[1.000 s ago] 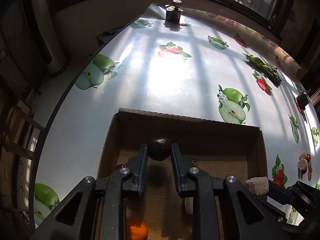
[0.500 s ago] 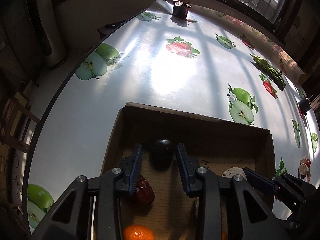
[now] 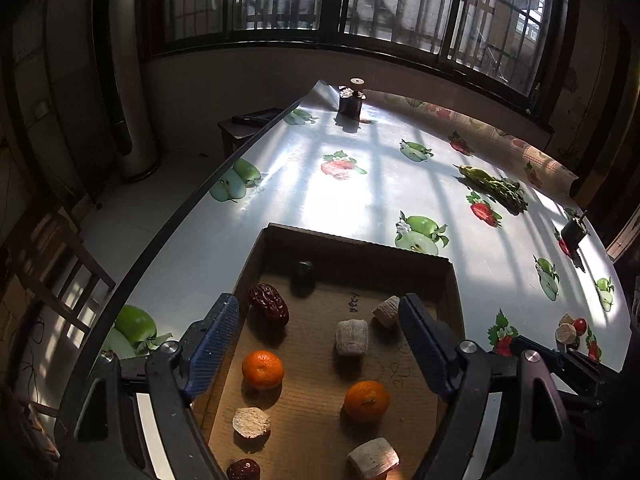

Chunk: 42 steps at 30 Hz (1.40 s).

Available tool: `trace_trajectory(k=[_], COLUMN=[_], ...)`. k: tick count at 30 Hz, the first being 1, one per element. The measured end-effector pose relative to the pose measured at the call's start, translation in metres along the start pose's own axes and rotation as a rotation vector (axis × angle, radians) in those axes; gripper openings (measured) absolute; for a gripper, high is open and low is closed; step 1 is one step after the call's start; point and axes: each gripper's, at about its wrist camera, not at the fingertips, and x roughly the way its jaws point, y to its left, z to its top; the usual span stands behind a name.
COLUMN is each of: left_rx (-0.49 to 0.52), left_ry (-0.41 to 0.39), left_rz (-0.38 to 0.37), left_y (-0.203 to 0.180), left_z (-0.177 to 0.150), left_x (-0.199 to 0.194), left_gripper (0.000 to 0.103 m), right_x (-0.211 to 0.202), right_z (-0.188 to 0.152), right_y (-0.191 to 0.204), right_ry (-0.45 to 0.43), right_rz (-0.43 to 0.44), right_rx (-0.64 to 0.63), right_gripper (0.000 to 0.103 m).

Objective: Organize fruits
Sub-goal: 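Carry the plum and block into the box and open both tools, then withdraw both tools from the box toward the tomato and blocks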

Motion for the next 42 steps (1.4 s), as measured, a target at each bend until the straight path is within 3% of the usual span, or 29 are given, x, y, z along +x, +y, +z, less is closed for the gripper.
trace_trajectory(k=[5, 14, 22, 42], left_rx=[-0.023, 0.095, 0.154, 0.164], left_ry=[-0.011, -0.110, -0.137, -0.082], left_rz=[-0.057, 0.072, 0.088, 0.072], left_y=[-0.022, -0.063, -0.079, -0.084], left_z=[-0.034, -0.073, -0.080, -0.085], left_x=[-0.026, -0.063, -0.074, -0.052], left_gripper=[0.089, 0.089, 0.089, 0.089], right_x=[-0.043, -0.088, -0.094, -0.079], right_z=[-0.038, -0.080, -0.094, -0.098], right_y=[-0.025, -0.070, -0.075, -0.085], right_ry=[-0.096, -0.174, -0.185, -0.147], right_rz=[-0.071, -0.133, -0.128, -0.128], right_rx=[0.076, 0.206, 0.212, 0.232], right_gripper=[0.064, 0.066, 0.066, 0.066])
